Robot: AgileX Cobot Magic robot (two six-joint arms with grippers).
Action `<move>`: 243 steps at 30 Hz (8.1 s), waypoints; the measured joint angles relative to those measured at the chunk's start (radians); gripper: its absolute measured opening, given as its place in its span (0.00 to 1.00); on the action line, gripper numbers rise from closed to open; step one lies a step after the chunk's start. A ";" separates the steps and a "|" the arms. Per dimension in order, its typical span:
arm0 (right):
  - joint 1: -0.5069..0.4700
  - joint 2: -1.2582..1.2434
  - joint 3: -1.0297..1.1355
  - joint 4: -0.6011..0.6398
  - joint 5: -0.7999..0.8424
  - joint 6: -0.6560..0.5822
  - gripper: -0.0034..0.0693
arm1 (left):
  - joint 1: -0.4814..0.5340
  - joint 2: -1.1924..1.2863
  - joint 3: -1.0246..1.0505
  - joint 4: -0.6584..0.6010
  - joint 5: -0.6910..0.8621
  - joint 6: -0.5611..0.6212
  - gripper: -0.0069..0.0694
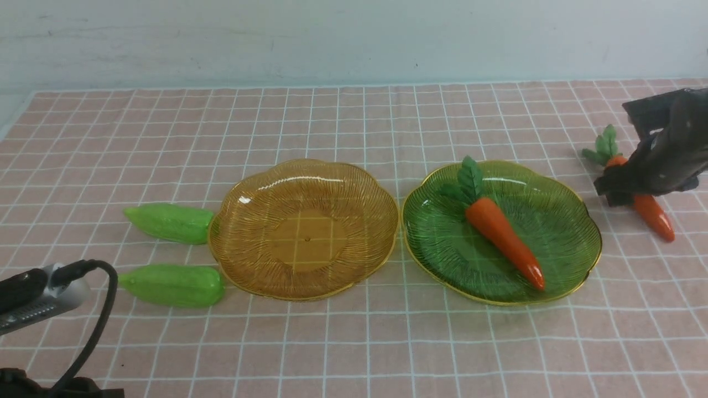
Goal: Put different types of vegetables on the plate.
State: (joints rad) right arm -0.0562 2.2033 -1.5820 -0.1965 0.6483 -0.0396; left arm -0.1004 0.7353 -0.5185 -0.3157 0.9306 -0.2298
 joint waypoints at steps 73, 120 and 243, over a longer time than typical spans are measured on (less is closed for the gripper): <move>0.181 -0.426 0.082 0.487 0.592 -0.126 0.84 | 0.001 0.790 -0.134 0.785 -1.037 -1.181 0.50; 0.181 -0.426 0.082 0.488 0.592 -0.126 0.84 | -0.131 1.016 -0.718 0.942 -0.566 -0.838 0.72; 0.181 -2.080 1.251 0.479 -0.305 -0.141 0.02 | -0.277 1.018 -0.898 0.045 -0.256 0.379 0.09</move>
State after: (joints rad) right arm 0.1252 0.1237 -0.3312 0.2820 0.3435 -0.1804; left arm -0.3776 1.7530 -1.4161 -0.2708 0.6750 0.1489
